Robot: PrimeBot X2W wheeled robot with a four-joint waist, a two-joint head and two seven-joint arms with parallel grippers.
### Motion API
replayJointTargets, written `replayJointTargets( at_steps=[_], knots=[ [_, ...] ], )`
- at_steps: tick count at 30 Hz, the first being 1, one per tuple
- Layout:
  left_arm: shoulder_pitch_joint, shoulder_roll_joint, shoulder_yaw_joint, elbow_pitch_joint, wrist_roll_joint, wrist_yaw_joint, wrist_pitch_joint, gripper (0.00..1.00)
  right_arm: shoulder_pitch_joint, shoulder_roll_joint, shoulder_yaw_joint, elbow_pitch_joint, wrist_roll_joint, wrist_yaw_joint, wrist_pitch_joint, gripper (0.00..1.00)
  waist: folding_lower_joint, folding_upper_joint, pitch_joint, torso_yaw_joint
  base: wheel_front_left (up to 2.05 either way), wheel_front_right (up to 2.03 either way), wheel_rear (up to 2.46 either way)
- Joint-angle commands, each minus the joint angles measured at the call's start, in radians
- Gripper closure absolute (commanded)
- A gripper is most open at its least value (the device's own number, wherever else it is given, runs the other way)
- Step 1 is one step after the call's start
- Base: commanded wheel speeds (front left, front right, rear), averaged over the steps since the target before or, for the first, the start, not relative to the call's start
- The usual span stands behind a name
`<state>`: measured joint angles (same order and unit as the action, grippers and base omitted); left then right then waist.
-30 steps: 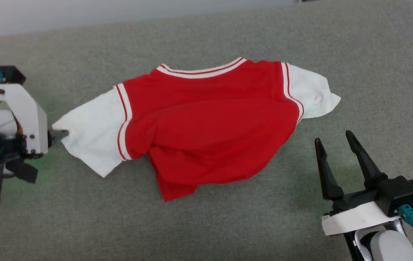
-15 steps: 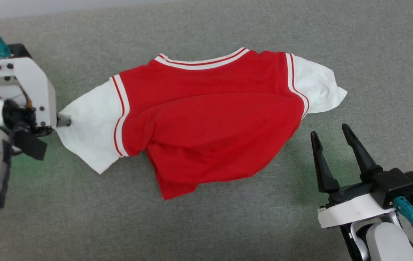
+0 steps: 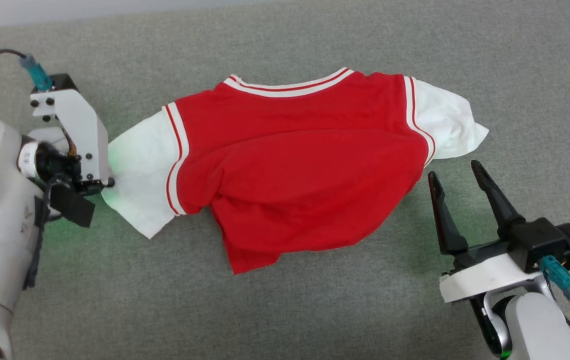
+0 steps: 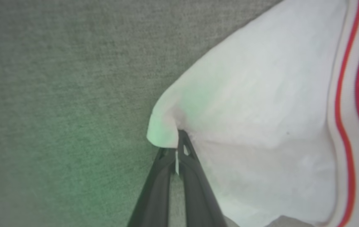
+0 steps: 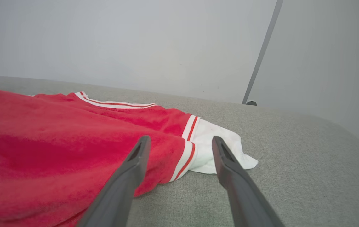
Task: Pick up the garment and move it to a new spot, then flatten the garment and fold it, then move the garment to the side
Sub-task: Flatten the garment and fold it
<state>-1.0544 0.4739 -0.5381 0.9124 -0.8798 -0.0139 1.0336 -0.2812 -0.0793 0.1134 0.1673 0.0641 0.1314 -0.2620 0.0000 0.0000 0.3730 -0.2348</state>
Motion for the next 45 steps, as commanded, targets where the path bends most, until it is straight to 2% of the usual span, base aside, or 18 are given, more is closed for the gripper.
replayJointTargets(
  at_steps=[1, 5, 10, 17, 21, 25, 30, 37, 43, 44, 45],
  knots=[
    [0.113, -0.058, -0.03, 0.04, -0.009, -0.008, 0.008, 1.0, -0.015, -0.01, 0.008, 0.012, 0.014, -0.001, 0.002, 0.0, 0.0, 0.0, 0.0, 0.0, 0.0, 0.0, 0.0],
    [0.081, -0.035, -0.028, 0.039, 0.002, -0.013, -0.015, 1.0, -0.055, -0.044, 0.013, 0.039, 0.053, -0.001, 0.055, 0.0, 0.0, 0.0, -0.002, 0.008, 0.0, 0.0, 0.0],
    [0.054, -0.01, -0.036, 0.033, 0.019, -0.017, -0.016, 1.0, -0.156, -0.157, 0.047, 0.065, 0.133, -0.002, 0.176, 0.0, 0.0, 0.0, -0.007, 0.03, 0.0, 0.0, 0.0],
    [0.038, 0.019, -0.043, 0.032, 0.036, -0.018, -0.029, 1.0, -0.315, -0.365, 0.183, 0.158, 0.346, -0.001, 0.448, 0.0, 0.0, 0.0, -0.001, 0.079, 0.0, 0.0, 0.0],
    [0.04, 0.013, -0.041, 0.038, 0.026, -0.023, -0.035, 1.0, -0.398, -0.457, 0.27, 0.196, 0.472, -0.001, 0.613, 0.0, 0.0, 0.0, 0.005, 0.108, 0.0, 0.0, 0.0],
    [0.029, -0.01, -0.04, 0.038, 0.017, -0.029, -0.046, 1.0, -0.481, -0.518, 0.332, 0.249, 0.566, -0.001, 0.757, 0.0, 0.0, 0.0, 0.018, 0.136, 0.0, 0.0, 0.0],
    [0.016, -0.031, -0.045, 0.045, 0.013, -0.038, -0.058, 1.0, -0.576, -0.538, 0.378, 0.331, 0.627, -0.002, 0.895, 0.0, 0.0, 0.0, 0.036, 0.164, 0.0, 0.0, 0.0],
    [-0.011, -0.058, -0.048, 0.061, 0.009, -0.053, -0.081, 1.0, -0.665, -0.514, 0.414, 0.481, 0.65, -0.001, 1.04, 0.0, 0.0, 0.0, 0.063, 0.194, 0.0, 0.0, 0.0],
    [-0.023, -0.078, -0.05, 0.085, 0.0, -0.067, -0.1, 1.0, -0.674, -0.443, 0.418, 0.651, 0.66, -0.001, 1.173, 0.02, 0.0, 0.0, 0.071, 0.206, 0.0, 0.0, 0.0],
    [-0.026, -0.079, -0.049, 0.089, -0.002, -0.069, -0.102, 1.0, -0.676, -0.437, 0.419, 0.672, 0.651, -0.001, 1.183, 1.0, 0.0, 0.0, 0.072, 0.208, 0.0, 0.0, 0.0],
    [-0.028, -0.082, -0.05, 0.093, -0.003, -0.073, -0.106, 1.0, -0.679, -0.432, 0.424, 0.684, 0.645, -0.001, 1.19, 1.0, 0.0, 0.0, 0.071, 0.209, 0.0, 0.0, 0.0]
  ],
)
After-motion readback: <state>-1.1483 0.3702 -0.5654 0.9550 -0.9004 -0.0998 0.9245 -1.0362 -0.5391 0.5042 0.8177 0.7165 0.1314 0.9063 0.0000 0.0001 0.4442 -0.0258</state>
